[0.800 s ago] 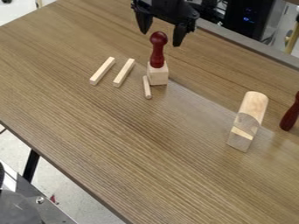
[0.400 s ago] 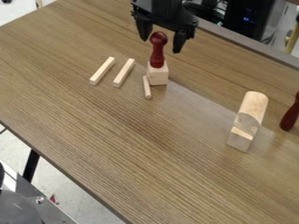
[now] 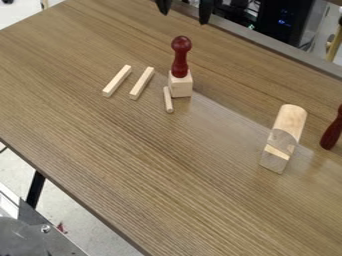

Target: Moved the wavy block next to the pile of block at the center of the table

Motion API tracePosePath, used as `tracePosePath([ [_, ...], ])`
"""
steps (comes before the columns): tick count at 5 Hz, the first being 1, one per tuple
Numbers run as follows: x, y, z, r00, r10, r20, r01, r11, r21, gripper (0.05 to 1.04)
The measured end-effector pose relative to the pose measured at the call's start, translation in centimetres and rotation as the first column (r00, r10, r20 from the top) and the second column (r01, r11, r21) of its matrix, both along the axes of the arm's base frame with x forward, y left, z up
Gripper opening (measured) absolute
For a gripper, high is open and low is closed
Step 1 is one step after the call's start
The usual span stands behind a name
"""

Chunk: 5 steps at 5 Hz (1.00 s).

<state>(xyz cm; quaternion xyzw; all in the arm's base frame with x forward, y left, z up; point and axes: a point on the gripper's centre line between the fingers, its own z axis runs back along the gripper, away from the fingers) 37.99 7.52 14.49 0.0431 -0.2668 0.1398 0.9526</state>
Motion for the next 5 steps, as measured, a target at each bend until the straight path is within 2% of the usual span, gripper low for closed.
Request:
tracePosePath([
  [1,0.0,-1.0,2.3,1.000,-0.002,0.014,0.003,0.997,-0.072,0.997],
  [2,-0.8,-2.9,1.9,0.997,-0.056,-0.045,0.051,0.993,-0.107,0.997],
  [3,-3.0,-6.4,1.3,0.986,-0.145,-0.087,0.134,0.983,-0.122,0.997],
  [5,-6.9,-10.8,0.5,0.972,-0.187,-0.143,0.170,0.978,-0.123,0.997],
])
